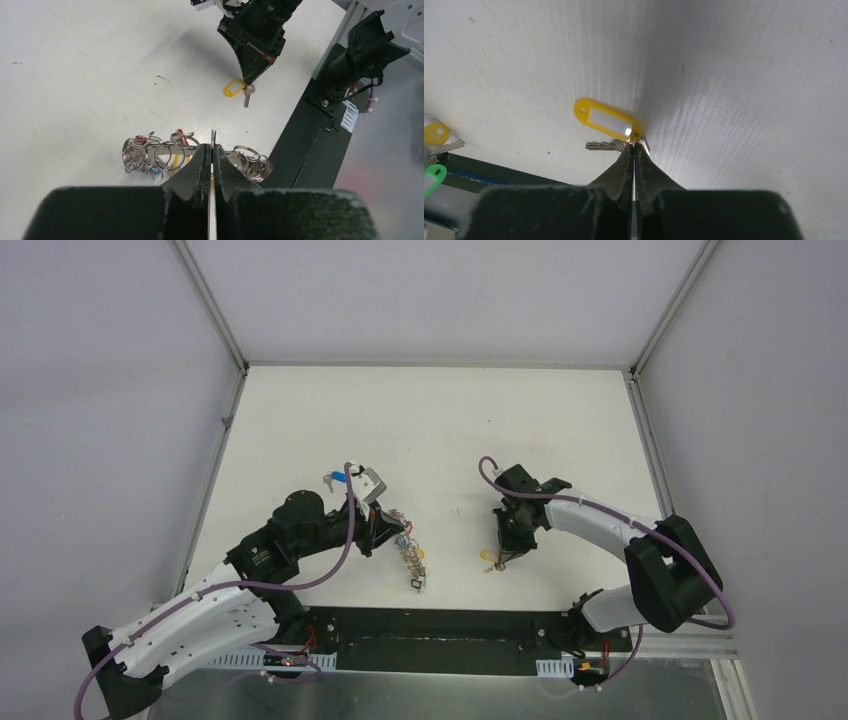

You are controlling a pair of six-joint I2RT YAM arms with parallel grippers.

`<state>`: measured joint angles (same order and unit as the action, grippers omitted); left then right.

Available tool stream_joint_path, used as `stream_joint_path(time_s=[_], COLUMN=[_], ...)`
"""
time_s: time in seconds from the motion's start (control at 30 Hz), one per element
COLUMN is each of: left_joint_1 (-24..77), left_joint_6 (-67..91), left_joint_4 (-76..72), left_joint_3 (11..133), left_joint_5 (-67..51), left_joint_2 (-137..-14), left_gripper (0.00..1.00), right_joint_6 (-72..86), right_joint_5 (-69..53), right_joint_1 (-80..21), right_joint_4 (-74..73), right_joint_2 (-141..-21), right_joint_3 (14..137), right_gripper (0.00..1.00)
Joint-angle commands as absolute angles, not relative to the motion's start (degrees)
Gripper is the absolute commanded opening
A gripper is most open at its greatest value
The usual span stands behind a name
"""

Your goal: Put the keys on the keyring

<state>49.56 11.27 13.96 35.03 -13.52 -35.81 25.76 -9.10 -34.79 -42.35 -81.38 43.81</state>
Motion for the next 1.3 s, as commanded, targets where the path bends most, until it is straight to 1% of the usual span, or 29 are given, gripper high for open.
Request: stream_joint_path(time_s=[0.0, 0.17, 0.37, 0.53, 0.7, 0.87, 0.93, 1.07, 1.27], left_joint_1=[50.0, 50.0, 50.0, 50.0, 50.0, 50.0, 50.0, 50.0, 50.0], left_joint_6=[12.2, 11.8, 11.0, 10.4, 8.9, 7.3, 6.5, 5.2, 4.4], left_joint_4=[10.6, 11.2, 11.8, 11.8, 11.8, 11.8, 11.8, 11.8, 11.7], left_joint_3=[35.9, 36.3, 36.8, 37.2, 38.2, 39.5, 40.0, 40.9, 42.3], left_joint_5=[-12.7, -12.9, -13.1, -13.7, -14.9, -16.4, -17.6, -19.9, -21.1], left_joint_2=[-34.7, -34.8, -34.8, -35.4, -36.3, -38.0, -38.7, -40.3, -42.1], left_gripper=[0.00, 0.00, 0.00, 0.00, 0.00, 0.00, 0.00, 0.00, 0.00], right_joint_6=[24.7, 22.3, 18.0, 13.1, 6.4, 7.5, 9.1, 10.8, 11.8], right_joint_5=[-7.4, -7.1, -6.5, -8.3, -13.6, -12.6, -10.6, -10.6, -11.9], right_joint_1=[-35.7, -35.7, -35.6, -35.5, -35.5, -35.5, -35.5, -35.5, -35.4], right_joint_4=[-44.4, -48.5, -53.7, -51.8, -44.8, -41.0, -41.8, -42.6, -39.2], right_joint_2=[-80.5, -77.1, -70.1, -63.6, -57.8, -53.0, -52.1, -52.6, -53.1], right_joint_3=[46.3, 49.9, 58.4, 63.5, 61.6, 58.5, 58.3, 58.4, 56.2], right_gripper=[0.00, 0.00, 0.00, 0.00, 0.00, 0.00, 0.00, 0.00, 0.00])
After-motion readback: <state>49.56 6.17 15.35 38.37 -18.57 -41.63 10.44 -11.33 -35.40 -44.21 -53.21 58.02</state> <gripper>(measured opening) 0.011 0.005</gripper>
